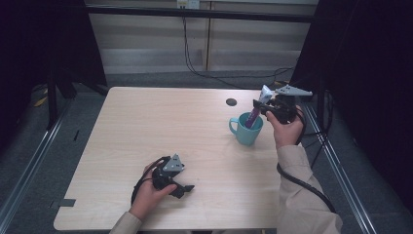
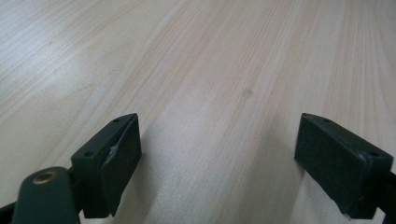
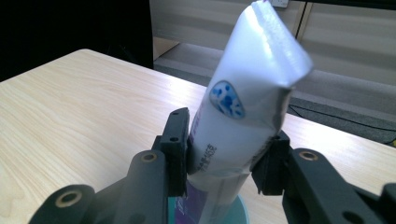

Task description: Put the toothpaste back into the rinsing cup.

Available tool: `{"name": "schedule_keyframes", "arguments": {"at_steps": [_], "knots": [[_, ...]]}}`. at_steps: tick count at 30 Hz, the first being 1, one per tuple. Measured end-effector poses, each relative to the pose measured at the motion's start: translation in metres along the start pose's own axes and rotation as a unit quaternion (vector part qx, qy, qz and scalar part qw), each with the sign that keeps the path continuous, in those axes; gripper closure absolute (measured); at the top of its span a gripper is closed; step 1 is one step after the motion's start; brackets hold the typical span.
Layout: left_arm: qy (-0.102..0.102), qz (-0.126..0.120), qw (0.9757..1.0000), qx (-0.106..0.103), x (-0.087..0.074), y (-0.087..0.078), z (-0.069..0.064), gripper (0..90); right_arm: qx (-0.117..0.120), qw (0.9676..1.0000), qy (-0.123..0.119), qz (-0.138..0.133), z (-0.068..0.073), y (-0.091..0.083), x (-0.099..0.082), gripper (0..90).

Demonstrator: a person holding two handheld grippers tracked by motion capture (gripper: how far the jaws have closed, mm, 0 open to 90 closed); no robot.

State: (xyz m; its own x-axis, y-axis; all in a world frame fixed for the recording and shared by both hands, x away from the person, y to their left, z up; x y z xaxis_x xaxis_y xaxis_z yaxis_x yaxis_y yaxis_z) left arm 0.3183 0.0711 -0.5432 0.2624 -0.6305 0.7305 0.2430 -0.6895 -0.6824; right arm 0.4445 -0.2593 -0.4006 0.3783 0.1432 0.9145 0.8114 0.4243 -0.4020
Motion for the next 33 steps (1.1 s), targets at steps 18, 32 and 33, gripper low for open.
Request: {"name": "schedule_keyframes", "arguments": {"at_steps": [18, 32, 33], "knots": [[-0.001, -0.003, 1.0000, 0.000, 0.000, 0.000, -0.002, 14.3, 0.001, 0.9999, 0.010, 0.013, 0.001, 0.012, -0.018, 61.9], [0.000, 0.001, 1.0000, -0.002, 0.000, 0.000, -0.002, 14.3, 0.004, 0.9997, 0.015, 0.018, 0.004, 0.017, -0.025, 61.5], [-0.002, 0.000, 1.0000, -0.002, 0.000, 0.000, -0.003, 14.3, 0.004, 0.9997, 0.015, 0.018, 0.004, 0.018, -0.025, 61.4]]}}
Point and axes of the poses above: each handheld gripper's, and its own axes: y roughly forward along the jaws, x roughly out of its top, z roughly to its left, the point moved 5 cm from there along y, roughly forward along the jaws
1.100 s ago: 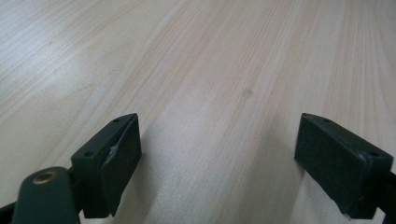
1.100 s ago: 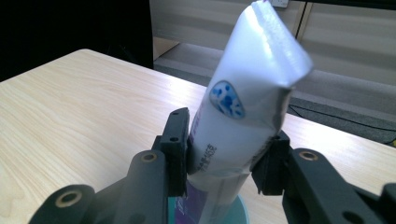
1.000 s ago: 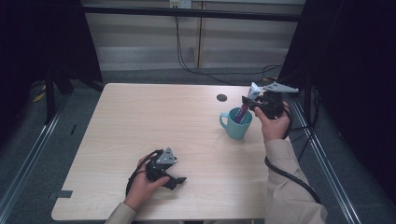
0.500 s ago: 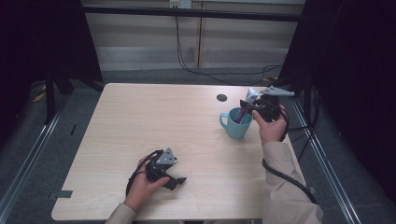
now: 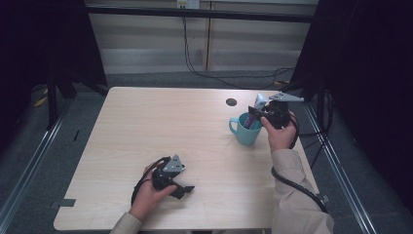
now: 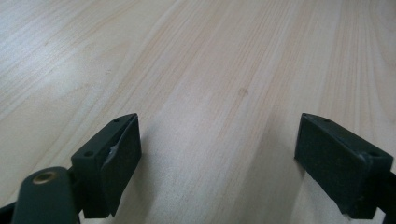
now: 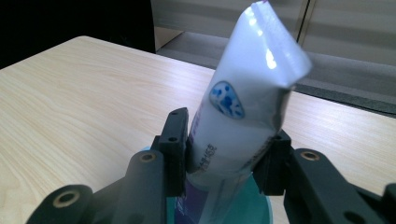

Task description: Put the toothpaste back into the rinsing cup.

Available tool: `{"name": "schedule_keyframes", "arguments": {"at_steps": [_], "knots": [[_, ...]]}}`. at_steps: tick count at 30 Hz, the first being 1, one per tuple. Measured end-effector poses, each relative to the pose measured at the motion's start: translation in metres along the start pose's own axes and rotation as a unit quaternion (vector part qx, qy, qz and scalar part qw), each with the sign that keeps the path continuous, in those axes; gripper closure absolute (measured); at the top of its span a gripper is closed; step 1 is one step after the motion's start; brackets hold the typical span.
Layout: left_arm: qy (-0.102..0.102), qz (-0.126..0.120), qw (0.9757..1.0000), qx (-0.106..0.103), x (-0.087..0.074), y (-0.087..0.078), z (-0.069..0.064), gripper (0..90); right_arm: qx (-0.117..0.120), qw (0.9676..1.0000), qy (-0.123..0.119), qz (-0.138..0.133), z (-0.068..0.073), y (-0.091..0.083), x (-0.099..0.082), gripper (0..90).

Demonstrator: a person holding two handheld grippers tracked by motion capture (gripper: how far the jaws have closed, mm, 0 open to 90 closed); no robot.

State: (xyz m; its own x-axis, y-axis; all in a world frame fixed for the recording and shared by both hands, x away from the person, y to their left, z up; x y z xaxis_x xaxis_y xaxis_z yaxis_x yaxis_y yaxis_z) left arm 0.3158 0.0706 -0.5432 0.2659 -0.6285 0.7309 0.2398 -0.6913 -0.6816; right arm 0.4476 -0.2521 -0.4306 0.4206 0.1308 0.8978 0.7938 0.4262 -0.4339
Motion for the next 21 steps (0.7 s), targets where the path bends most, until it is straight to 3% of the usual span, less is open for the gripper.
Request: {"name": "schedule_keyframes", "arguments": {"at_steps": [10, 21], "knots": [[0.001, 0.000, 1.0000, 0.000, 0.0001, 0.0000, 0.0001, 14.3, 0.002, 1.0000, -0.001, 0.002, -0.0011, 0.0011, -0.0033, 61.1], [0.002, 0.001, 1.0000, 0.000, 0.0000, -0.0001, 0.0003, 14.3, -0.001, 0.9999, 0.015, 0.004, -0.0059, -0.0016, -0.0048, 59.8]]}}
Point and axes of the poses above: each handheld gripper's, and its own axes: y roughly forward along the jaws, x roughly out of its top, z roughly to its left, the point moved 5 cm from there along y, roughly forward along the jaws
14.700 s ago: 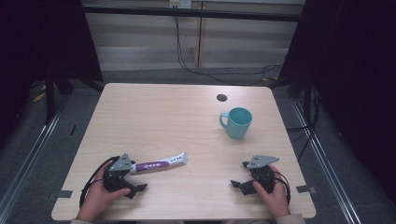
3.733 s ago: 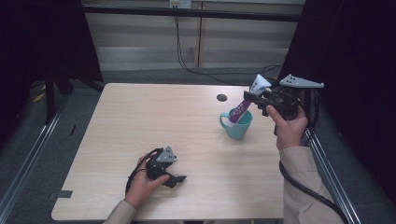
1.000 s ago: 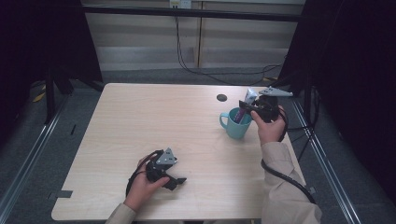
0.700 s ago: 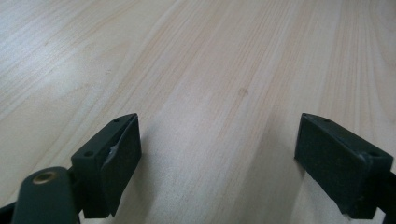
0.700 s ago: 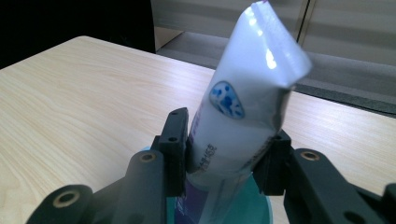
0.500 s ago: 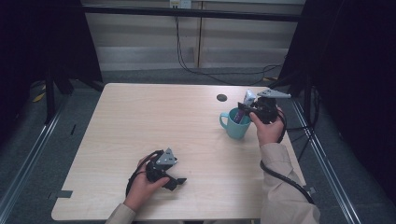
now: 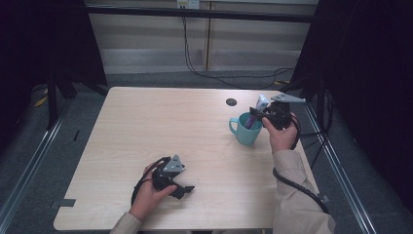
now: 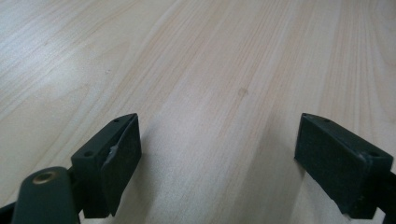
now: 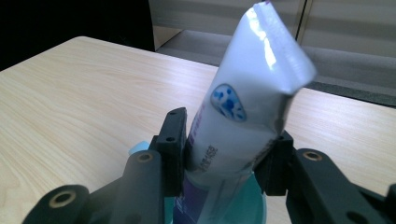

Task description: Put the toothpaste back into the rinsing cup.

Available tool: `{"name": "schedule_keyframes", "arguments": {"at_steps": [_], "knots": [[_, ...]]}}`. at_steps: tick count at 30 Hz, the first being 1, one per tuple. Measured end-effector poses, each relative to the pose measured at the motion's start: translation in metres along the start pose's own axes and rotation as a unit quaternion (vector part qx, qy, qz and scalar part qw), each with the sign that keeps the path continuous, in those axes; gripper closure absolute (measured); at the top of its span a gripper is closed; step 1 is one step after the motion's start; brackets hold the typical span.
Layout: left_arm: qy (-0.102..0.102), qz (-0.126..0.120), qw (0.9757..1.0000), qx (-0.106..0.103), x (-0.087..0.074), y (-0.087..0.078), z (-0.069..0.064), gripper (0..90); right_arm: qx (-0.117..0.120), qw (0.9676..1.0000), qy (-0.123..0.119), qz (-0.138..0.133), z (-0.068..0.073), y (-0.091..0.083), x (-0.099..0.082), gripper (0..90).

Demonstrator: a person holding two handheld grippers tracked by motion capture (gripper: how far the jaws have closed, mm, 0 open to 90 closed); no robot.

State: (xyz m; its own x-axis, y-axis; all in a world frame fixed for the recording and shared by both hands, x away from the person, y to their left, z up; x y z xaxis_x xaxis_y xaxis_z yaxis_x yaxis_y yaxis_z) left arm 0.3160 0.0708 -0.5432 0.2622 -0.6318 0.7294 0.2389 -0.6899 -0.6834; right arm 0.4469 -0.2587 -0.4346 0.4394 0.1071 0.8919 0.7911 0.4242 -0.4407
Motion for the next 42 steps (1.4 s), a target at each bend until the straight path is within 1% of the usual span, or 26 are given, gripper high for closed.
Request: {"name": "schedule_keyframes", "arguments": {"at_steps": [3, 6, 7, 12, 19, 28, 29, 30, 36, 40, 42], "knots": [[0.000, 0.000, 1.0000, 0.000, 0.000, 0.000, 0.000, 14.3, -0.003, 1.0000, 0.003, 0.000, -0.003, -0.002, -0.001, 58.9], [-0.002, -0.001, 1.0000, 0.000, 0.000, 0.000, 0.000, 14.4, -0.006, 0.9999, 0.011, -0.002, -0.006, -0.004, -0.003, 58.1], [0.000, 0.000, 1.0000, 0.000, 0.000, 0.000, 0.000, 14.3, -0.005, 0.9999, 0.014, -0.002, -0.008, -0.005, -0.004, 57.7], [-0.002, -0.001, 1.0000, 0.000, 0.000, 0.000, 0.000, 14.3, -0.014, 0.9998, 0.017, -0.005, -0.012, -0.009, -0.007, 56.3], [-0.002, -0.001, 1.0000, 0.000, 0.000, 0.000, 0.000, 14.4, -0.014, 0.9996, 0.024, -0.004, -0.015, -0.013, -0.010, 55.3], [0.000, 0.000, 1.0000, 0.000, 0.000, 0.000, 0.000, 14.3, -0.013, 0.9997, 0.023, -0.001, -0.015, -0.013, -0.010, 54.6], [-0.002, -0.001, 1.0000, 0.000, 0.000, 0.000, 0.000, 14.3, -0.014, 0.9996, 0.023, -0.001, -0.015, -0.014, -0.010, 54.3], [0.000, 0.000, 1.0000, 0.000, 0.000, 0.000, 0.000, 14.3, -0.015, 0.9996, 0.022, -0.001, -0.015, -0.014, -0.010, 54.1], [-0.003, -0.001, 1.0000, 0.001, 0.000, 0.000, 0.000, 14.3, -0.015, 0.9998, 0.016, 0.006, -0.014, -0.016, -0.013, 50.7], [-0.003, -0.001, 1.0000, 0.001, 0.000, 0.000, -0.001, 14.3, -0.011, 0.9996, 0.023, 0.008, -0.014, -0.018, -0.016, 47.8], [-0.003, -0.001, 1.0000, 0.001, 0.000, 0.000, 0.000, 14.4, -0.013, 0.9996, 0.022, 0.010, -0.015, -0.019, -0.017, 47.0]]}}
Point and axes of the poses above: each handheld gripper's, and its own axes: y roughly forward along the jaws, x roughly out of its top, z roughly to its left, the point moved 5 cm from there along y, roughly forward along the jaws
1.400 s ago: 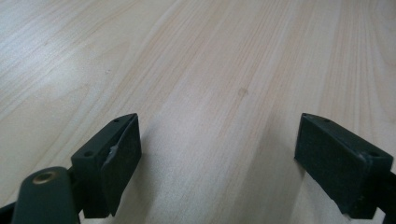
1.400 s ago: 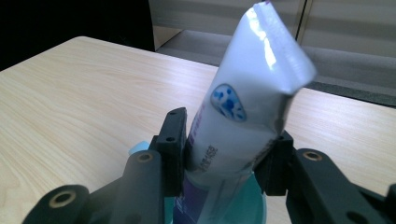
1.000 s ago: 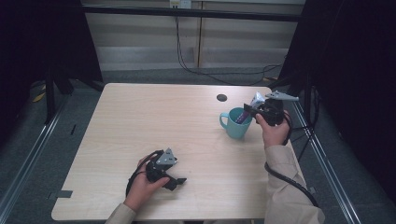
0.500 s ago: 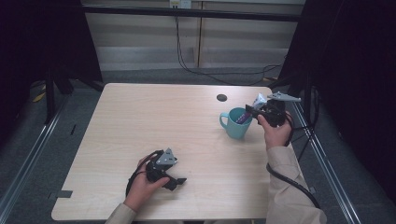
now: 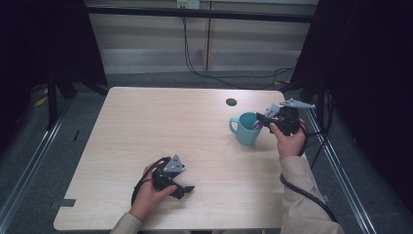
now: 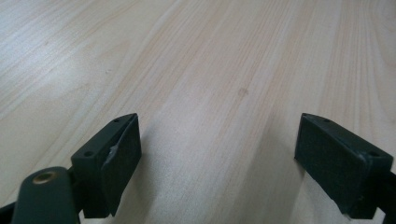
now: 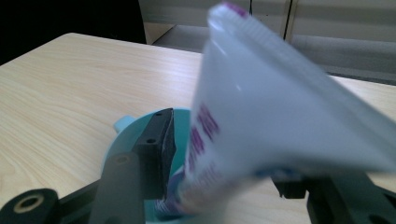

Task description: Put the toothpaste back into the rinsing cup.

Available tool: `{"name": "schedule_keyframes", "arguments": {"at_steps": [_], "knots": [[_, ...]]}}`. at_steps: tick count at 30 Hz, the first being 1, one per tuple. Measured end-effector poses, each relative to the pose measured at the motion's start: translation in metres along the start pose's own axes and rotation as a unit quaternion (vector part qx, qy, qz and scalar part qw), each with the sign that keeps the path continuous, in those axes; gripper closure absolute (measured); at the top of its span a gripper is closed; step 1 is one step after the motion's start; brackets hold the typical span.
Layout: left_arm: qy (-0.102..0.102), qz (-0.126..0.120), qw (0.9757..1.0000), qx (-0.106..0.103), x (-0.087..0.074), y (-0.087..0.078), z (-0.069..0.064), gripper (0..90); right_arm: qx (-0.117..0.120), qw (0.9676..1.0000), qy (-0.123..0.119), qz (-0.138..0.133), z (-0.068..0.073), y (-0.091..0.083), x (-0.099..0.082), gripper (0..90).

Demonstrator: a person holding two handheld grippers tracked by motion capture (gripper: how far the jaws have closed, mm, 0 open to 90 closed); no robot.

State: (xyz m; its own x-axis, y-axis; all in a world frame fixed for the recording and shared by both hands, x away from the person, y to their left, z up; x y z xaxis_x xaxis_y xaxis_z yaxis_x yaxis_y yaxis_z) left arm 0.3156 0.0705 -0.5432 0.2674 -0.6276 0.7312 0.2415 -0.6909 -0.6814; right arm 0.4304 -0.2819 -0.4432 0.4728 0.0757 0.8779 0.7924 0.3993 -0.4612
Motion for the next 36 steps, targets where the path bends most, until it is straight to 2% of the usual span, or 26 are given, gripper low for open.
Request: {"name": "schedule_keyframes", "arguments": {"at_steps": [23, 30, 36], "knots": [[0.000, 0.000, 1.0000, 0.000, 0.000, 0.000, 0.000, 14.3, -0.006, 0.9999, -0.005, 0.010, -0.002, -0.009, -0.006, 27.8], [0.000, 0.000, 1.0000, 0.000, 0.000, 0.000, 0.000, 14.3, -0.009, 0.9996, -0.010, 0.024, -0.004, -0.013, -0.011, 24.5], [0.000, 0.000, 1.0000, 0.000, 0.000, 0.000, 0.000, 14.3, -0.001, 0.9993, -0.010, 0.035, -0.004, -0.017, -0.016, 19.2]]}}
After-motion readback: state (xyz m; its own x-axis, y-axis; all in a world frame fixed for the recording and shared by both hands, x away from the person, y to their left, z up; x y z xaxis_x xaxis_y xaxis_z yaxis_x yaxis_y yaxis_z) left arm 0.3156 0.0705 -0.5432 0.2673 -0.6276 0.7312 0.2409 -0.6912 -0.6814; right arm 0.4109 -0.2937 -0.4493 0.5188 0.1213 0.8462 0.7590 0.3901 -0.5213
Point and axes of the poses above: each handheld gripper's, and its own axes: y roughly forward along the jaws, x roughly out of its top, z roughly to its left, the point moved 5 cm from there along y, roughly forward along the jaws
